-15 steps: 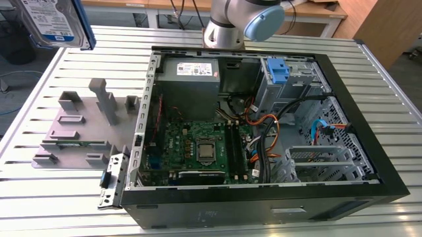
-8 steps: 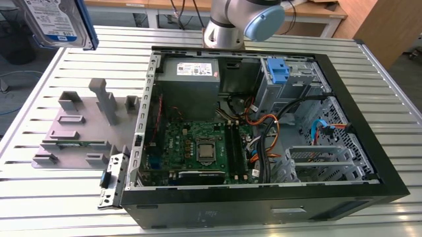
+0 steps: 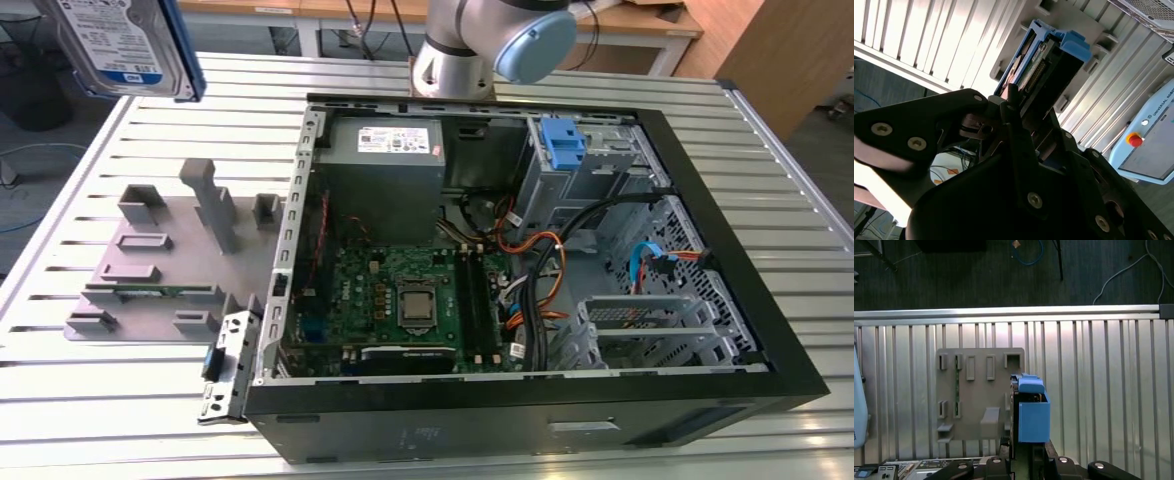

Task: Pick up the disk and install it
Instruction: 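Pick up the disk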

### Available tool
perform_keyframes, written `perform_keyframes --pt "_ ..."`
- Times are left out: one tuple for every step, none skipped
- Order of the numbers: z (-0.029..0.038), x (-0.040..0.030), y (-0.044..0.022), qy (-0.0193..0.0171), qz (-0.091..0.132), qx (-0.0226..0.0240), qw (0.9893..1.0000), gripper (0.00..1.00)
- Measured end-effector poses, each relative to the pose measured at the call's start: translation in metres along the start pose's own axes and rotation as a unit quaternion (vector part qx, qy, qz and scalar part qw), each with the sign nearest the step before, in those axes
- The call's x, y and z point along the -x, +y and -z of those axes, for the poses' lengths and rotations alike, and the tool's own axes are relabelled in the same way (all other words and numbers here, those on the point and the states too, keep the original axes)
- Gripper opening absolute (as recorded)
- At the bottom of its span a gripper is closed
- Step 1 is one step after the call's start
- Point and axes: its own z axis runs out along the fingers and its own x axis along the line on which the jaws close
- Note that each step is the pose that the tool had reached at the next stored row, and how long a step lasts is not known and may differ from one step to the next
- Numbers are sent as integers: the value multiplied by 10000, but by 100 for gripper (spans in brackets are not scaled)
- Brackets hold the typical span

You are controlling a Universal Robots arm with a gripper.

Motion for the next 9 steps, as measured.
perform_keyframes --pt "0 0 -8 0 0 0 10000 35" --pt "0 1 -16 0 0 0 10000 35" --pt "0 1 -24 0 0 0 10000 35" --pt "0 2 -31 0 0 0 10000 35" --pt "0 2 -38 0 0 0 10000 35" --pt "0 2 -45 0 0 0 10000 35" --pt "0 3 -50 0 0 1 10000 35" --pt "0 3 -55 0 0 0 10000 35" --pt "0 3 -60 0 0 0 10000 35"
